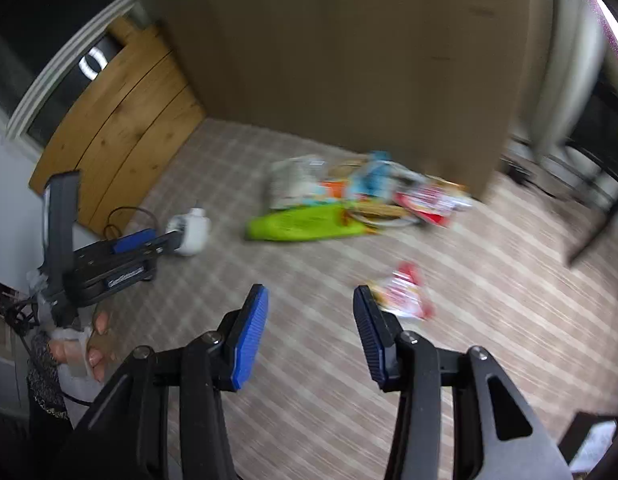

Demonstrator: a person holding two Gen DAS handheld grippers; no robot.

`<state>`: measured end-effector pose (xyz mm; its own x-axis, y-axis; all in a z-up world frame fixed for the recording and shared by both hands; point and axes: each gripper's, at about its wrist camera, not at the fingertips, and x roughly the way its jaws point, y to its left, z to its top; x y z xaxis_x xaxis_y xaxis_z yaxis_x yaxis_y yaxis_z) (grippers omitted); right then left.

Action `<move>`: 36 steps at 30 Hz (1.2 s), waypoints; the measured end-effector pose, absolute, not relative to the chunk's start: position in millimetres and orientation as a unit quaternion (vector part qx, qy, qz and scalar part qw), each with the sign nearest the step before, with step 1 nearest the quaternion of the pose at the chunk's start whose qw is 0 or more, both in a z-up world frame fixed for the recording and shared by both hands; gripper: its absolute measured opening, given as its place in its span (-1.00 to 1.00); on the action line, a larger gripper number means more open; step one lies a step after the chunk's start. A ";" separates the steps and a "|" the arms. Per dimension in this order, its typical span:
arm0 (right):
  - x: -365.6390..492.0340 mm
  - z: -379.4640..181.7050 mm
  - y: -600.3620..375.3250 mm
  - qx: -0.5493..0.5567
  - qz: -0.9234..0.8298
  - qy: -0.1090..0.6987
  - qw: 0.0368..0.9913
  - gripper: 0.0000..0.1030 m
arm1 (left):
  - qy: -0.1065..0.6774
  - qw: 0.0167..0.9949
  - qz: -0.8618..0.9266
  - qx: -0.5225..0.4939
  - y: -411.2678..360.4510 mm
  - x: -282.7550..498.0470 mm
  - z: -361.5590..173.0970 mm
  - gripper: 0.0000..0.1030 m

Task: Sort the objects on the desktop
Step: 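Move both open tools back toward the items on the floor, then grasp the white round plug adapter with the left tool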

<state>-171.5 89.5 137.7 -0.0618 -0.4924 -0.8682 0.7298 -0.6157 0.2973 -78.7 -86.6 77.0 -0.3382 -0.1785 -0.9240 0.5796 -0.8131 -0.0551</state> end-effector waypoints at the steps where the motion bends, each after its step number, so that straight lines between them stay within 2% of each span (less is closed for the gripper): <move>1: -166.9 134.1 74.1 0.538 -0.716 0.116 0.429 -0.15 | 0.201 0.241 -0.789 0.528 -99.5 -76.6 70.4 -0.22; 10: -142.6 110.0 10.5 0.553 -0.689 0.147 0.444 -0.16 | 0.234 0.227 -0.773 0.544 -138.4 -76.4 39.9 -0.45; 24: -155.1 103.5 20.5 0.566 -0.697 0.131 0.421 -0.16 | 0.265 0.203 -0.772 0.541 -136.3 -84.0 22.7 -0.63; 32: -169.5 104.5 66.0 0.571 -0.711 0.107 0.397 -0.17 | 0.256 0.176 -0.785 0.536 -96.0 -85.5 43.0 -0.64; 36: -176.5 107.4 108.9 0.573 -0.723 0.085 0.377 -0.17 | 0.230 0.137 -0.803 0.533 -47.6 -98.5 63.6 -0.64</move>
